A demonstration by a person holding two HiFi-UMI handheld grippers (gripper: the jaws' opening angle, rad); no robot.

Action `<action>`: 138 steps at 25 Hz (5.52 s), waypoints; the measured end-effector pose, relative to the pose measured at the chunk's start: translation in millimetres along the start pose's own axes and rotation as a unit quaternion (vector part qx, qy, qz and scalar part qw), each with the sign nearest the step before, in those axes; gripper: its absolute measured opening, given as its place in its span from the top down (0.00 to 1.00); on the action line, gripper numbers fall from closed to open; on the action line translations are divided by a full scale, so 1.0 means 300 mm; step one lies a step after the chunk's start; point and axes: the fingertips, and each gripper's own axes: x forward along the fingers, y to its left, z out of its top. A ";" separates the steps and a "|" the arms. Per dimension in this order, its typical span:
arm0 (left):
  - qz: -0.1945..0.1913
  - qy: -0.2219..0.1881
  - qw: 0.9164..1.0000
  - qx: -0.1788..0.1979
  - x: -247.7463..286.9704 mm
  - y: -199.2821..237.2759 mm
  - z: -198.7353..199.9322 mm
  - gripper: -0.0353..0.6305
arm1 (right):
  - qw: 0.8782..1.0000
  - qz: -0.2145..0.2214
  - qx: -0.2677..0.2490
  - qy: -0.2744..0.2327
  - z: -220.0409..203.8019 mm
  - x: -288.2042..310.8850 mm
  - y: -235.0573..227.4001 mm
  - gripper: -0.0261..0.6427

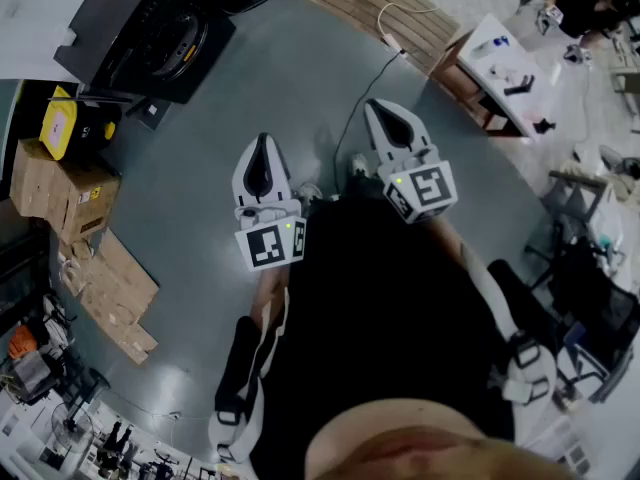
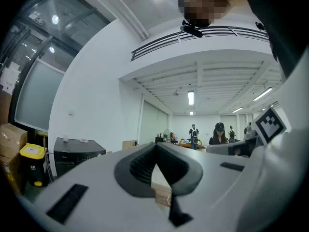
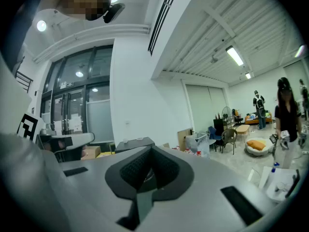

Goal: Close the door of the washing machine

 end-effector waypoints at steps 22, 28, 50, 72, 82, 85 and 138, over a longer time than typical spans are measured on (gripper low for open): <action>-0.006 0.007 1.000 -0.004 0.066 -0.043 -0.015 0.94 | 1.000 -0.013 0.012 -0.020 -0.007 0.030 -0.069 0.76; 0.001 0.016 1.000 0.021 0.125 -0.082 -0.029 0.94 | 1.000 0.001 0.008 -0.012 -0.006 0.058 -0.138 0.75; 0.056 0.015 0.998 0.010 0.449 -0.086 -0.071 0.94 | 0.998 0.059 -0.001 0.001 -0.003 0.351 -0.383 0.75; -0.028 0.042 0.999 0.011 1.225 0.505 -0.036 0.94 | 1.000 -0.010 0.015 0.020 0.100 1.256 -0.486 0.76; -0.005 0.059 0.998 -0.018 1.501 0.602 -0.075 0.94 | 0.999 0.000 0.027 0.044 0.076 1.577 -0.650 0.76; 0.014 0.060 0.998 -0.028 1.629 0.614 -0.057 0.94 | 0.998 0.010 0.028 0.060 0.069 1.691 -0.749 0.76; 0.151 0.130 0.979 -0.052 2.456 0.747 -0.550 0.94 | 0.801 0.326 -0.288 0.411 -1.293 2.873 -1.325 0.76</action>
